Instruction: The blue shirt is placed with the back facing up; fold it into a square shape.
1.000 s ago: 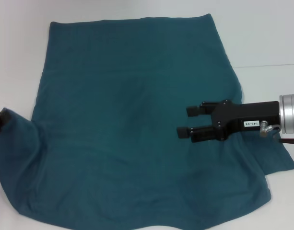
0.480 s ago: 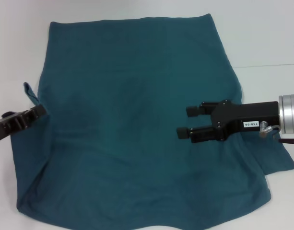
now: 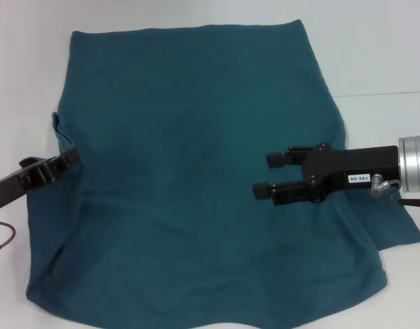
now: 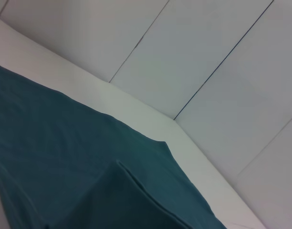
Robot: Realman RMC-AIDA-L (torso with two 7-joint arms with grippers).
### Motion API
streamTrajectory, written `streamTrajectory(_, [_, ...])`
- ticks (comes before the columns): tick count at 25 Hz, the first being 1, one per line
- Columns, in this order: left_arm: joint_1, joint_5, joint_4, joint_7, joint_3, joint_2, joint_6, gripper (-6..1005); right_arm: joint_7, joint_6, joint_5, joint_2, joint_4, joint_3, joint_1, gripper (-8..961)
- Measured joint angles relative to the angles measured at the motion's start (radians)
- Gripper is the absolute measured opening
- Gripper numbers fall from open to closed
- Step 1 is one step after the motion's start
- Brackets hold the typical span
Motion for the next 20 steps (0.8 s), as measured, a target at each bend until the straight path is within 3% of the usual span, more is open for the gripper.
streamTrajectory(9, [-0.046, -0.074, -0.157, 0.064, 0.027, -0.001, 0.010, 5, 0.002, 0.001, 0.002, -0.001, 0.003, 0.001, 0.000, 890])
streamTrajectory(14, [-0.068, -0.082, -0.189, 0.174, 0.061, -0.007, 0.006, 189, 0.004, 0.002, 0.003, -0.003, 0.003, 0.002, 0.000, 889])
streamTrajectory(17, [-0.069, -0.103, -0.209, 0.257, 0.057, -0.007, 0.004, 414, 0.005, 0.002, 0.003, -0.003, 0.003, 0.002, -0.001, 889])
streamTrajectory(20, [-0.059, -0.128, -0.216, 0.325, 0.053, -0.005, 0.003, 520, 0.007, 0.002, 0.003, -0.003, 0.003, 0.002, -0.003, 889])
